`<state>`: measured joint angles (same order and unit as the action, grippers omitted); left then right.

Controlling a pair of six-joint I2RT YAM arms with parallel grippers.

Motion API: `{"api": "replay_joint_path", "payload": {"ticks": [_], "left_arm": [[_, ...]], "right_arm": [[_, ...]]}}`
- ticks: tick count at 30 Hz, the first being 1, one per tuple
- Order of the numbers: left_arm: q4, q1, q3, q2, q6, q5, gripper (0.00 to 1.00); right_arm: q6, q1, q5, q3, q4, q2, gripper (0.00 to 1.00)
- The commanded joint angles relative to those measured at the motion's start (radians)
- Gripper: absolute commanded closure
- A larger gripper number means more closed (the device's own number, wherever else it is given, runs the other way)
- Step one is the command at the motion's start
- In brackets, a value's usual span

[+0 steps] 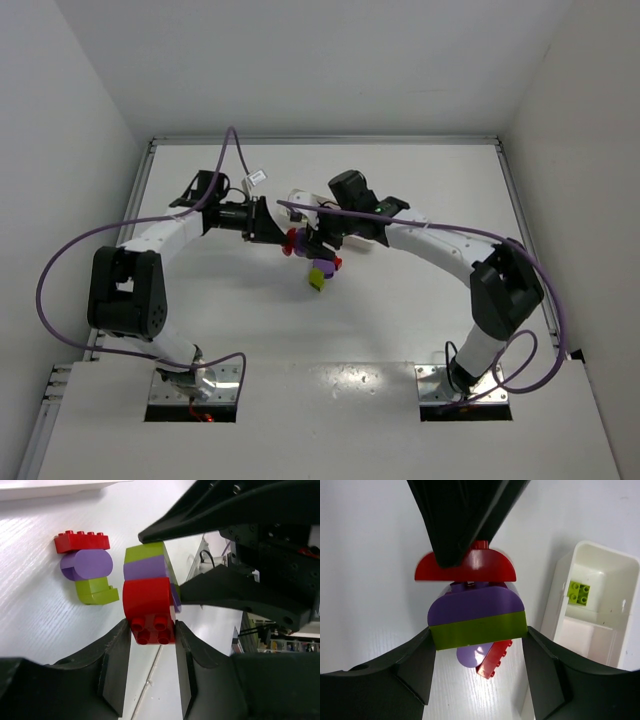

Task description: Sort the legos into containers by color

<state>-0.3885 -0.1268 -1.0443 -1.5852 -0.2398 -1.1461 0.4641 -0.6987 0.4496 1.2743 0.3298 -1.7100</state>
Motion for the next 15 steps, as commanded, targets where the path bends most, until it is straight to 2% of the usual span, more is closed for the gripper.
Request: {"api": "replay_joint_path", "payload": {"ticks": [1, 7, 9, 13, 15], "left_arm": [[0.013, 0.009, 0.01, 0.036, 0.054, -0.087, 0.93], [0.004, 0.036, 0.03, 0.057, 0.096, -0.02, 0.95], [0.004, 0.02, -0.022, 0.047, 0.105, 0.041, 0.95], [0.072, -0.075, -0.123, 0.028, 0.085, 0.34, 0.95], [0.157, -0.128, -0.16, 0.005, 0.033, 0.417, 0.95]], "right_arm": [[-0.016, 0.034, -0.006, -0.036, -0.054, 0.046, 1.0], [-0.007, 0.096, -0.026, -0.128, -0.032, 0.157, 1.0], [-0.007, 0.111, -0.051, -0.162, -0.023, 0.187, 1.0], [-0.056, 0.169, -0.098, -0.226, 0.011, 0.275, 1.0], [-0.105, 0.189, -0.109, -0.248, 0.023, 0.303, 1.0]]}}
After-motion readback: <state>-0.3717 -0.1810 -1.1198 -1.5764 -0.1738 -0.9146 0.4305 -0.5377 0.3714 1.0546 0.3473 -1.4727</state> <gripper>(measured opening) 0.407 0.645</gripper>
